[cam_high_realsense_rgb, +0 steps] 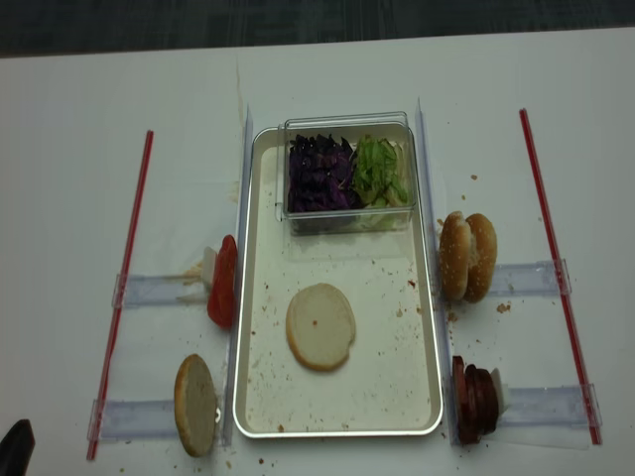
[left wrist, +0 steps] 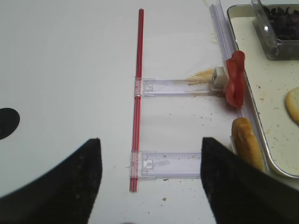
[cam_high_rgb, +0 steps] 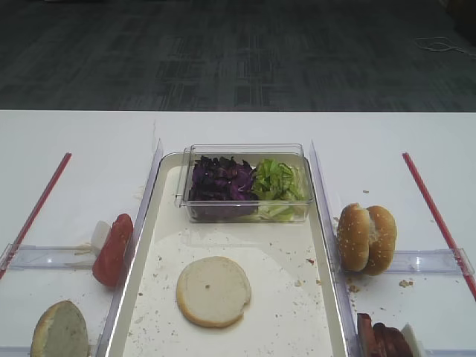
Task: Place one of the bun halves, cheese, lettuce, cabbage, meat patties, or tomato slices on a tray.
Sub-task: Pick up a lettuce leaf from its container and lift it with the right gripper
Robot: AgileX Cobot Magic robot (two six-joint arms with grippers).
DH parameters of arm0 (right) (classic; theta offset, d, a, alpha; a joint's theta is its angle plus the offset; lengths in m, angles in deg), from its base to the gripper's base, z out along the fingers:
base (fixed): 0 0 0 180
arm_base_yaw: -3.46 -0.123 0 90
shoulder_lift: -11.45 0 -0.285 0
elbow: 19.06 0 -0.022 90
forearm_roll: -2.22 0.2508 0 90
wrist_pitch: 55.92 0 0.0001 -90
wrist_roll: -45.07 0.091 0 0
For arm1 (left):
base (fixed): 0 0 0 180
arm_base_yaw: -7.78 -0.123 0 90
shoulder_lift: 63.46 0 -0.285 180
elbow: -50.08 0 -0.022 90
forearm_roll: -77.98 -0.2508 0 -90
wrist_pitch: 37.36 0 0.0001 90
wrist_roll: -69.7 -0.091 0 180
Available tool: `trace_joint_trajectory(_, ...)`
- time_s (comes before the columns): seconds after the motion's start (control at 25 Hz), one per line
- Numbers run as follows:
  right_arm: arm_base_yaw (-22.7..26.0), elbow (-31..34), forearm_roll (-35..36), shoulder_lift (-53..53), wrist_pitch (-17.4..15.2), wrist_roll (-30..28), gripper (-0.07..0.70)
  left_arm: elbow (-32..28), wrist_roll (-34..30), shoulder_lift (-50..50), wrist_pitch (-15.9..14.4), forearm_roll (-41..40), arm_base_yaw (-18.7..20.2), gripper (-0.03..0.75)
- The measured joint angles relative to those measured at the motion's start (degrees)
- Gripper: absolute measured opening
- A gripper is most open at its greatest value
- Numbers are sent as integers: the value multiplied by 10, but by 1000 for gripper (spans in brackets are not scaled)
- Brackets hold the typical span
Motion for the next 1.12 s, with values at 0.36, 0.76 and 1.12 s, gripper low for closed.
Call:
trace_joint_trajectory(0.36, 0, 0, 0, 0, 0, 0, 678, 0, 0, 0, 0, 0, 0, 454)
trace_joint_trajectory(0.76, 0, 0, 0, 0, 0, 2, 678, 0, 0, 0, 0, 0, 0, 454)
trace_joint_trajectory(1.12, 0, 0, 1, 105, 0, 3, 678, 0, 0, 0, 0, 0, 0, 454)
